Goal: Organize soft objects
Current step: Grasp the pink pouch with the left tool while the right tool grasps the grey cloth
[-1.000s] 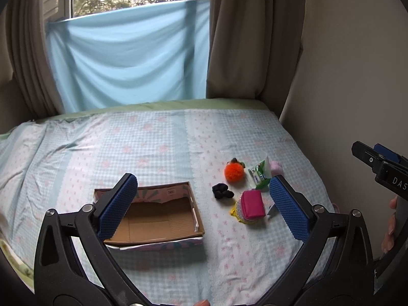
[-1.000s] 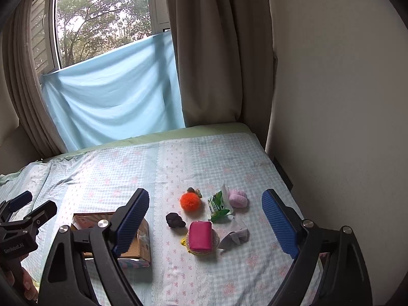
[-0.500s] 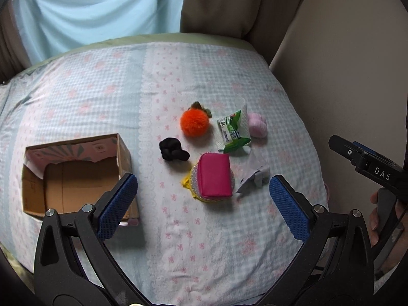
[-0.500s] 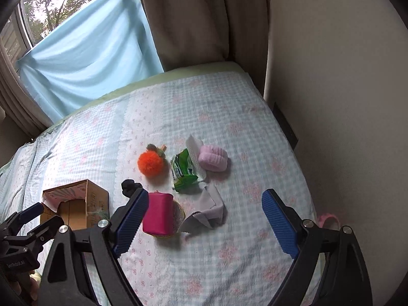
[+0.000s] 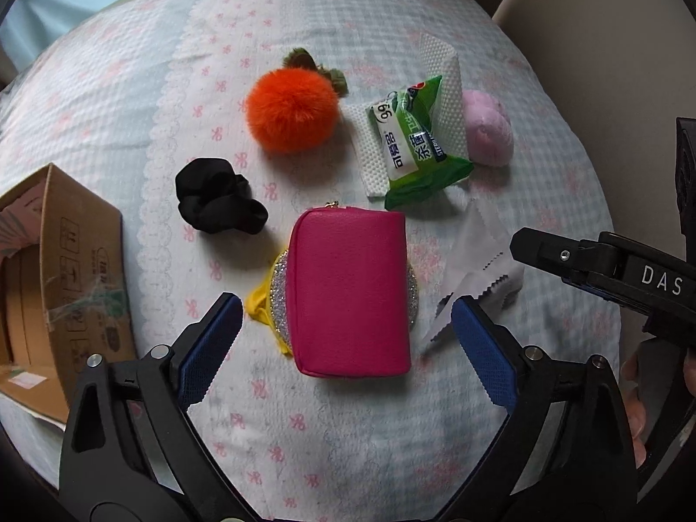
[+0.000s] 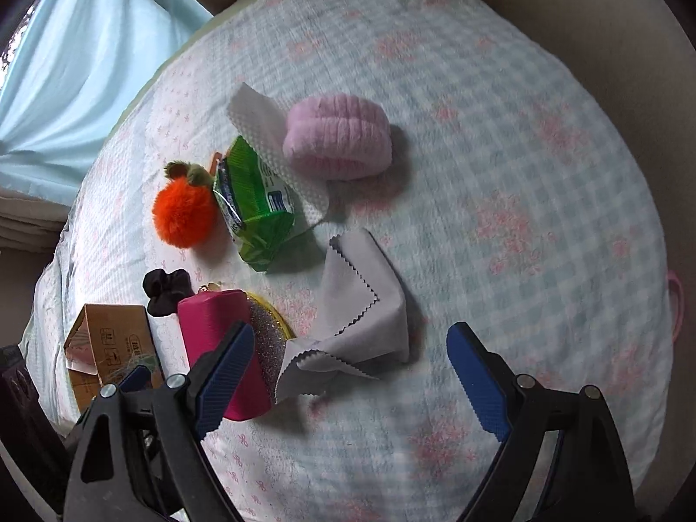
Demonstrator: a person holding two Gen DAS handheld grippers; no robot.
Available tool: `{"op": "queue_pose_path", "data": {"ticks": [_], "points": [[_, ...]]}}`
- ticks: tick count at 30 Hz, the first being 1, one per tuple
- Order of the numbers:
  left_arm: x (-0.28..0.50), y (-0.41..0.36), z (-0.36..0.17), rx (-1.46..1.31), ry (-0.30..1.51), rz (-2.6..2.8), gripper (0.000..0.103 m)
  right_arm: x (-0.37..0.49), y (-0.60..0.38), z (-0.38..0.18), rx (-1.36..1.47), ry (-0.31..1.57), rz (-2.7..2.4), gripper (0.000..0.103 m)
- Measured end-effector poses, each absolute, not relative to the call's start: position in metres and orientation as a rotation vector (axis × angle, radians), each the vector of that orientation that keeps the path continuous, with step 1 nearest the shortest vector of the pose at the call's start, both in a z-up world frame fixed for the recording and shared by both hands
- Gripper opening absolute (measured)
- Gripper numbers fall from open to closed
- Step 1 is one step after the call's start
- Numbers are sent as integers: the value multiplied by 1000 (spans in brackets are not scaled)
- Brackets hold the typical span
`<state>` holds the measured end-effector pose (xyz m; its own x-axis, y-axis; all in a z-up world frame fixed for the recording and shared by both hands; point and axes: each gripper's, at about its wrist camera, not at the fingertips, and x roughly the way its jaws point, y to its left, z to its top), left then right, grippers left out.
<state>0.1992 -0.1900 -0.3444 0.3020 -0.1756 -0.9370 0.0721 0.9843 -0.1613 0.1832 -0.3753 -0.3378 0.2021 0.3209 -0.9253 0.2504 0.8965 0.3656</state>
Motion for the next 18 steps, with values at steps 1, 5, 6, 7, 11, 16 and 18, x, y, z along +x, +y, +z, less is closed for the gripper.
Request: {"op": "queue_pose_path", "data": {"ticks": [1,5,6,7,11,16,18], "points": [[202,-191,-353,-87,1263,-163,96,185,-372,-347,514,1399,40,88],[213,-197,-381,-42,1290,-181,85,188,-366,-376,575,1431,-10,86],[215,-199,-388,-32,1298,-190,82,188,-365,-381,585,1438,-23,83],[217,-201,-394,-22,1307,-199,81,188,-364,-384,591,1442,-34,77],[221,-208,-410,13,1324,-222,76,189,-359,-386,559,1441,-80,63],[227,-215,-417,45,1324,-201,65,190,-346,-386,521,1450,-90,32],[229,-216,-417,50,1323,-198,59,191,-343,-388,517,1449,-86,25]]}}
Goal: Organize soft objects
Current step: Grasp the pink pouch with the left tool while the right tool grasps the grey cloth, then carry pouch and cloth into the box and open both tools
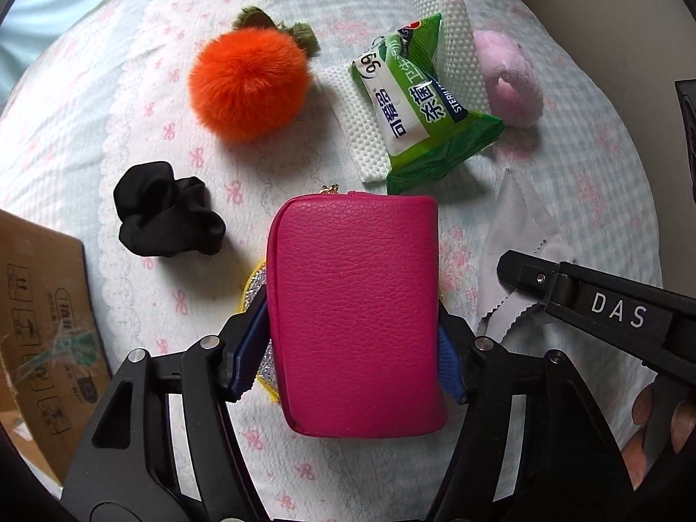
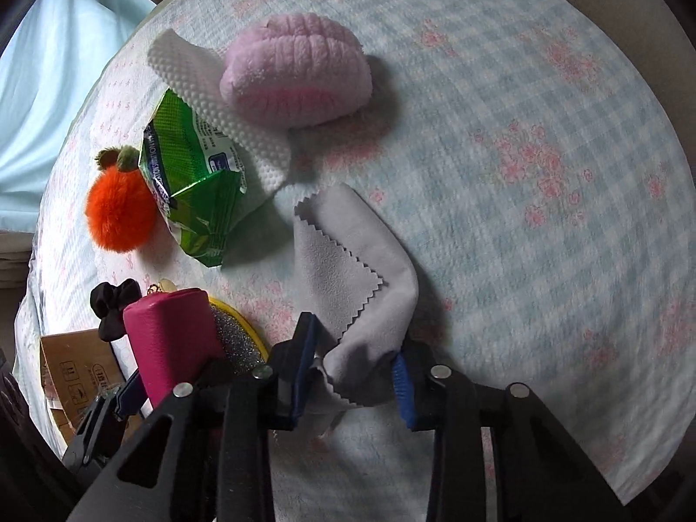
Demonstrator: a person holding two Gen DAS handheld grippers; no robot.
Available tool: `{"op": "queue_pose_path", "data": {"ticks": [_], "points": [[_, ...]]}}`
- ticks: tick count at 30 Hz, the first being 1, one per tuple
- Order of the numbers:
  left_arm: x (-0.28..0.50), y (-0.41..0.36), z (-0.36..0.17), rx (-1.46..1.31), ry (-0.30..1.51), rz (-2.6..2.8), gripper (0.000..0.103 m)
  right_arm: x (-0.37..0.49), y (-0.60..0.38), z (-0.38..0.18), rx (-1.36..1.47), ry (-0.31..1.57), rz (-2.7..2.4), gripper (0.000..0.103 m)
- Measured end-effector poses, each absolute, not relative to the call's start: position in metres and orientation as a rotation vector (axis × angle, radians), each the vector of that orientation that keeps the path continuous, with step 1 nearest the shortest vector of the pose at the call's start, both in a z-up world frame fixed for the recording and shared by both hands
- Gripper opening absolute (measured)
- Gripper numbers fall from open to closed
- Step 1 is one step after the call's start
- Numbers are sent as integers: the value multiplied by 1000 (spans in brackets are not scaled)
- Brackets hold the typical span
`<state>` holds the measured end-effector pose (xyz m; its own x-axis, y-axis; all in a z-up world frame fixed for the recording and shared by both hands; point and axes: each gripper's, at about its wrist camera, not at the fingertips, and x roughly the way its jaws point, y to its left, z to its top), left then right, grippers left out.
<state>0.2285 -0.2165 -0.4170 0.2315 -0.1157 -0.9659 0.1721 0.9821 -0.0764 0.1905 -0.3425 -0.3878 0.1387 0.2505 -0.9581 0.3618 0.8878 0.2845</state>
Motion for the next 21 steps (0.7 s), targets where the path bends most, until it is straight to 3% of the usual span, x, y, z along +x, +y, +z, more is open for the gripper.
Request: {"op": "queue_pose_path", "data": {"ticks": [2,5,12,21], "points": [[229,-218,-416,58,1319,-201,56,191,-341,-389,504,1452,-87,17],[231,-219,-415,63,1314,-210,51,190,-337,-389,500,1442,-81,13],[233,-213,-404,55,1305,-209,42,180,-348,-369,502,1407,-65,12],[219,-199,-361,23,1235,-207,40,159,-358,-304,473,1290,-63,12]]}}
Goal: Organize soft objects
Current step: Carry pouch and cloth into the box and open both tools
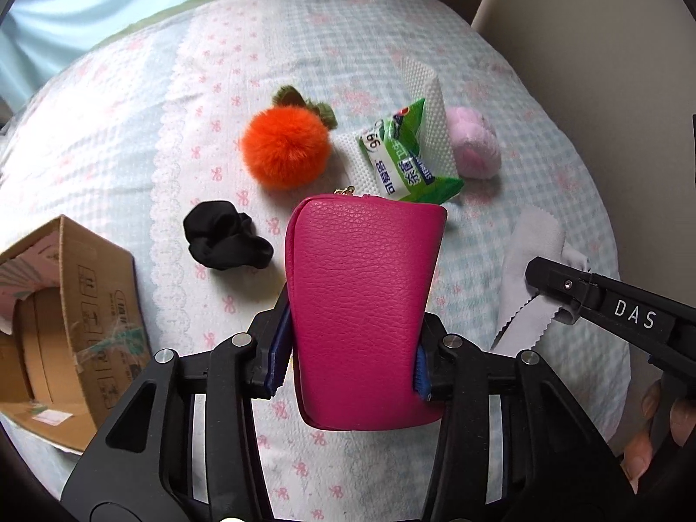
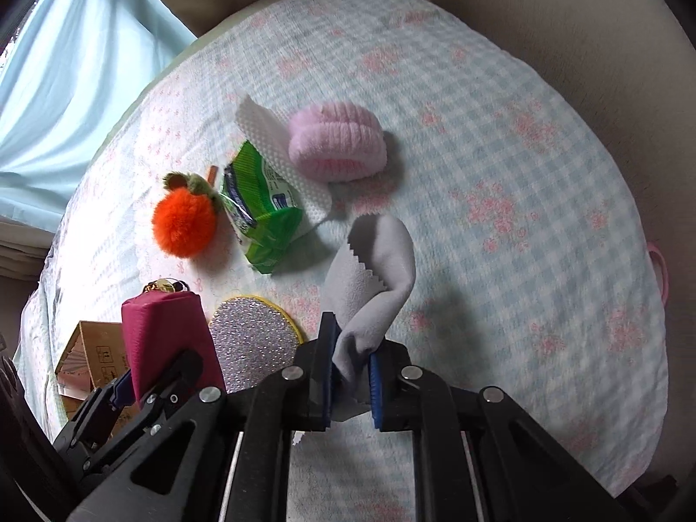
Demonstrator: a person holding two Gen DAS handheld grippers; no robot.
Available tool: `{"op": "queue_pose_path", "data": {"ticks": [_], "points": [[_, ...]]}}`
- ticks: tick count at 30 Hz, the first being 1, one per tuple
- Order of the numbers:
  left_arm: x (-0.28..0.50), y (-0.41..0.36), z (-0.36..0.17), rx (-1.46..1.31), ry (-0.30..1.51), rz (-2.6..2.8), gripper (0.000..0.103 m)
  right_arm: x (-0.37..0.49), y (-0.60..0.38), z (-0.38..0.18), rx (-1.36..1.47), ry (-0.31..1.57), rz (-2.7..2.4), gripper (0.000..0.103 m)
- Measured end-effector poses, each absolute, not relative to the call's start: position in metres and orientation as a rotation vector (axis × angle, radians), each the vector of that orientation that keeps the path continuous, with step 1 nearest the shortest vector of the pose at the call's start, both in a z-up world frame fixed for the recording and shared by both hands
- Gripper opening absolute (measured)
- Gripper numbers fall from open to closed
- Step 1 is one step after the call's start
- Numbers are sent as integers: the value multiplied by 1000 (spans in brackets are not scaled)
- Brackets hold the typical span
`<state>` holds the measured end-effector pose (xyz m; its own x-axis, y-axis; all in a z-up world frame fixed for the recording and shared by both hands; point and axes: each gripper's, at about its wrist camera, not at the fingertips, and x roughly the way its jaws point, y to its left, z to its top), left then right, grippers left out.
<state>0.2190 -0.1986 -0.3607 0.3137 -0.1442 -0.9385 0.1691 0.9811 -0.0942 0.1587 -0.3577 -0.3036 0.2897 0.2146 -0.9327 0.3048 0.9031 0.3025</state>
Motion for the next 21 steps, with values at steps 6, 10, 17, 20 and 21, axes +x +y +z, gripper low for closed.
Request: {"op": "queue_pose_path", "data": {"ticks": [6,10,17,20,21], "points": [[202,-185,-297,-16,1134,-223,40,140,-340,-222,432,1180,-39,12],[185,-162,-241,-39,1065,-234,40,131,-313,-166,389,1112,2,12],[151,-90,-157,-69,983,-227,40,110,-229,-94,308,1027,101,12],[138,-47,-132,-71,965,-205,40,103,-186,-78,282,1025,148,12],[134,-31,-126,-68,960,-196,40,102,-171,-74,274,1025,163,12]]}}
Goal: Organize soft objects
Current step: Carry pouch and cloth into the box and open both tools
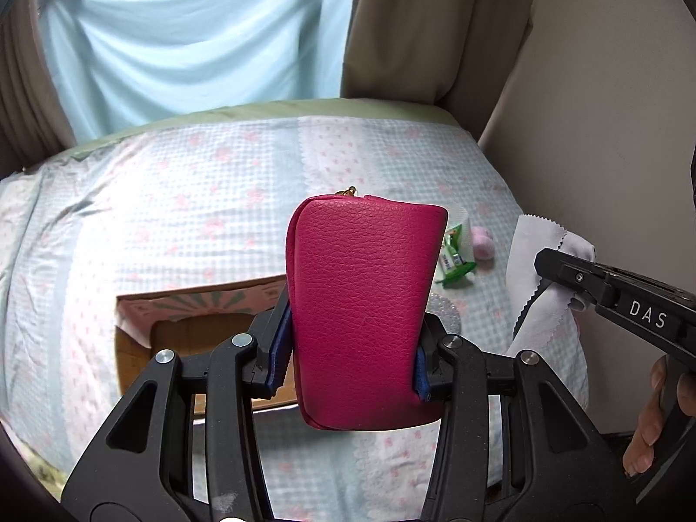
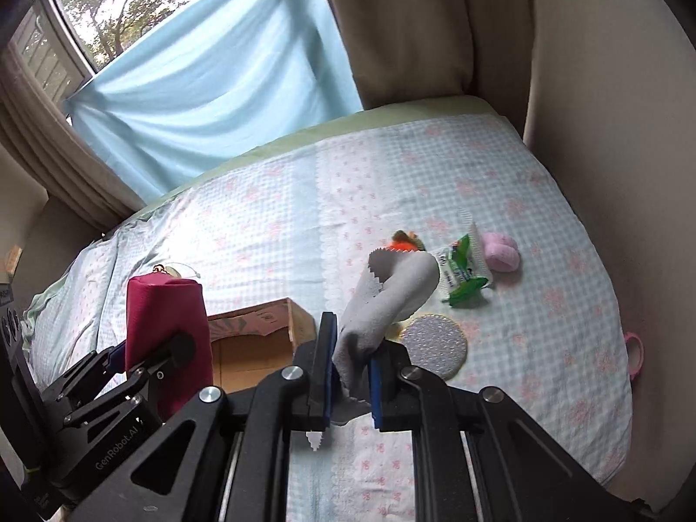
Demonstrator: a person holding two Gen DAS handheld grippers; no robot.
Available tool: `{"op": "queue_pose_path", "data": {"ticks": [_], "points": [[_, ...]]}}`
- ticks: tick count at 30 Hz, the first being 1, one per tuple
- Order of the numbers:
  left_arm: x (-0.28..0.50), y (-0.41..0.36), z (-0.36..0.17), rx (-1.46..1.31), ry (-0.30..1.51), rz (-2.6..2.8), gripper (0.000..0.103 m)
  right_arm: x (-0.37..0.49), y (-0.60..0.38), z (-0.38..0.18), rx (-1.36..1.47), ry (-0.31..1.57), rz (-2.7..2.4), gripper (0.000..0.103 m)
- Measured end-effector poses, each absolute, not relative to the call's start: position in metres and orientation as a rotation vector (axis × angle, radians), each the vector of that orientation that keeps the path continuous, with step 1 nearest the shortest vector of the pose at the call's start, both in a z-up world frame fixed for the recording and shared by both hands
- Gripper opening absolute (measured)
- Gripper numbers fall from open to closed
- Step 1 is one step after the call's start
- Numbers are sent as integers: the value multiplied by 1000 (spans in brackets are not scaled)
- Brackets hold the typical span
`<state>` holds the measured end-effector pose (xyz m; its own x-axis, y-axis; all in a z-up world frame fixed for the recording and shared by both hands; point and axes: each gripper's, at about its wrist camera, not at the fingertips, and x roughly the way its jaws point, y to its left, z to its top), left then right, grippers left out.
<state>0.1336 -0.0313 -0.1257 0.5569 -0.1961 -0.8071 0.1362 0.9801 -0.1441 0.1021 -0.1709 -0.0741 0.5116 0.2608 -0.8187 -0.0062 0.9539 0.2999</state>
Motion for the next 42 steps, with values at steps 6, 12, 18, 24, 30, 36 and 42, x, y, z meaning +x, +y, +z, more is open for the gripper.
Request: {"op": "queue_pose_path", "data": {"ticks": [6,12,18,24,30,36,42], "points": [[115,67,-112,-54,961,-134,40,103,-80,-72,216,1052,256,12],[109,151,-136,-61,1025,-85,40,117,-13,-97,217,1126,311,12],[118,193,-175,-22,1106,-84,40,140,31,-138,195,1240,335,12],[140,205,-225,13,1210,-135,40,167,60,-187,182,1368,333,12],[167,217,-280,11,1331,-166,40,192,72,-237,161,1488,302,12],[192,213,-339,3,1459,-170,40,211,80,-286,86,1585,305,12],[205,200,-376,31,1526,-168,40,224,76,-307,86,1625,299,12]]}}
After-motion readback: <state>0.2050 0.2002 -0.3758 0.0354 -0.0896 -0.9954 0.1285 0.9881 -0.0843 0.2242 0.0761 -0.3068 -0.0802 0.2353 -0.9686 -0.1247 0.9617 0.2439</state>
